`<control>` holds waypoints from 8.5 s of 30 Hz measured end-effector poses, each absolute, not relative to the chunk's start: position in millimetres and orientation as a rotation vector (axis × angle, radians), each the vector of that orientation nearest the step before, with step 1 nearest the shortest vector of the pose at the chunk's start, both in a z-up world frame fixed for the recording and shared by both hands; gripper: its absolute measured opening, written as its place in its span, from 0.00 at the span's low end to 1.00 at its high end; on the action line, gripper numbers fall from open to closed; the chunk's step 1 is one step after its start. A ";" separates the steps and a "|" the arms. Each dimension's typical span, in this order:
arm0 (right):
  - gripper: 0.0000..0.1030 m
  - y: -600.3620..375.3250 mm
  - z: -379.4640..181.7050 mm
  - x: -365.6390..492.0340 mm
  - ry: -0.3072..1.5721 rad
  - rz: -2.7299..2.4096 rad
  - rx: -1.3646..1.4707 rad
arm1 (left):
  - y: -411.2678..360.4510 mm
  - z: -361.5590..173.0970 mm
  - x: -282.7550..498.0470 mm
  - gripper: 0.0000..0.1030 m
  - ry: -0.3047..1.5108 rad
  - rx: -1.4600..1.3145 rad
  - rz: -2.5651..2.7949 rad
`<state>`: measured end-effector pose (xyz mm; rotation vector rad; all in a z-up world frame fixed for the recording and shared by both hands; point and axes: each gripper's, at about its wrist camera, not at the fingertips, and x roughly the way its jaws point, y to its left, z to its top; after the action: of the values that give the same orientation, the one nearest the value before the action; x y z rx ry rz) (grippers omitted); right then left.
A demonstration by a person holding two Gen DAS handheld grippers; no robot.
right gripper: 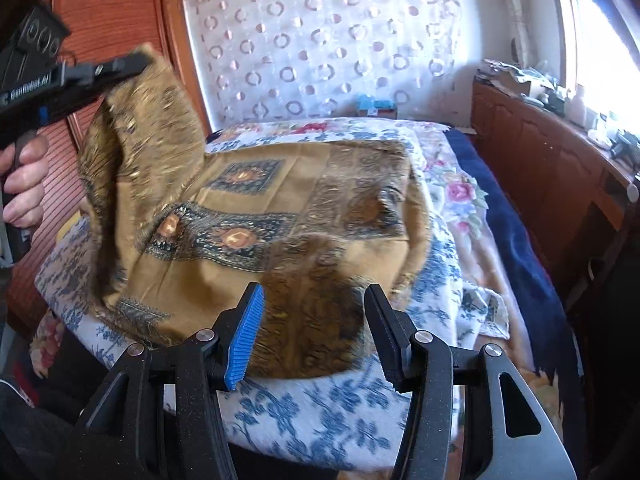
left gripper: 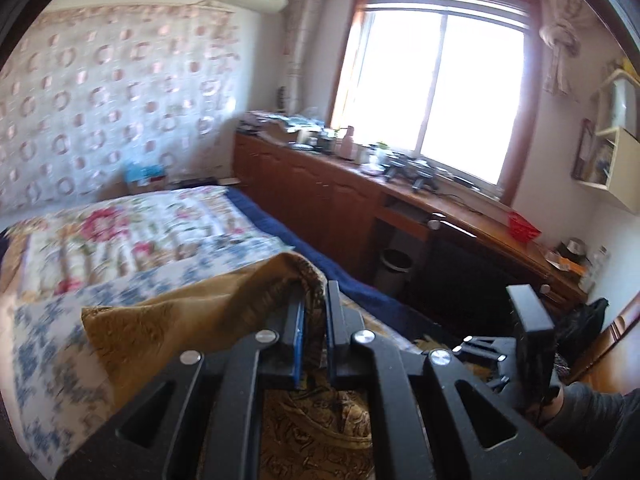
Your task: Fold small clothes
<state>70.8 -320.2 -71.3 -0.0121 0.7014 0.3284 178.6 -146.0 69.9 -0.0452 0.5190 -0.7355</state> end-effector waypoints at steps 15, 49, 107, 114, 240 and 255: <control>0.52 -350.1 -61.6 49.8 0.654 0.293 0.010 | -236.4 40.2 173.1 0.06 0.696 0.143 -0.777; 0.52 -209.7 -14.4 136.9 0.636 0.518 -0.226 | -30.7 -26.9 122.0 0.16 0.770 0.006 -0.374; 0.07 -278.7 -14.3 335.8 0.821 0.031 -0.419 | -50.7 -40.5 105.0 0.16 0.751 -0.024 -0.433; 0.27 -291.3 -10.2 289.5 0.782 0.100 -0.348 | -57.3 -42.2 108.9 0.16 0.754 -0.019 -0.443; 0.43 -357.2 -99.3 89.9 0.747 0.108 -0.013 | -110.0 -76.1 109.3 0.02 0.901 -0.166 -0.621; 0.58 -351.3 -106.9 90.4 0.791 0.133 0.100 | -112.0 -30.7 124.9 0.02 0.779 -0.158 -0.613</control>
<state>90.4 -351.3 -106.9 0.0996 0.7913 0.1325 124.9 -112.0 -30.7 -0.1582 0.7787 -0.6127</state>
